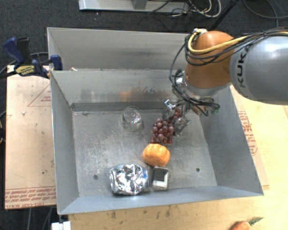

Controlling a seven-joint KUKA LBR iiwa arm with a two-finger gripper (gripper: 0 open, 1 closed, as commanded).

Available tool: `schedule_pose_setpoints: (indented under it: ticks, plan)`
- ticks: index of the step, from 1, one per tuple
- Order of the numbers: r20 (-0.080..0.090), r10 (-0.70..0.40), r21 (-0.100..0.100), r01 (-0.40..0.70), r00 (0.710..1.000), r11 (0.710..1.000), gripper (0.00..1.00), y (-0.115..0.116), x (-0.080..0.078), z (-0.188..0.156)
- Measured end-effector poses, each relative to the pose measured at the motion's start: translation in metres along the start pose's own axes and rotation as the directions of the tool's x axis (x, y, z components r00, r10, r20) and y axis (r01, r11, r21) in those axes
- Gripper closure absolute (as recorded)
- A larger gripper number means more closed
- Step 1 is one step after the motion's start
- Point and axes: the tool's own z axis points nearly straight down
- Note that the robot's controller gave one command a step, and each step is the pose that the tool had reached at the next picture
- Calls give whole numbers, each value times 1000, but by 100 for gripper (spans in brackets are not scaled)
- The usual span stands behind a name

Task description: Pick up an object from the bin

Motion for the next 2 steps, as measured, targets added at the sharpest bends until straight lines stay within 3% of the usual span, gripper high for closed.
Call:
schedule_pose_setpoints:
  ticks: [2]
  plan:
    - [7,1,7,-1,1000,1000,100,-1,-2,-29]
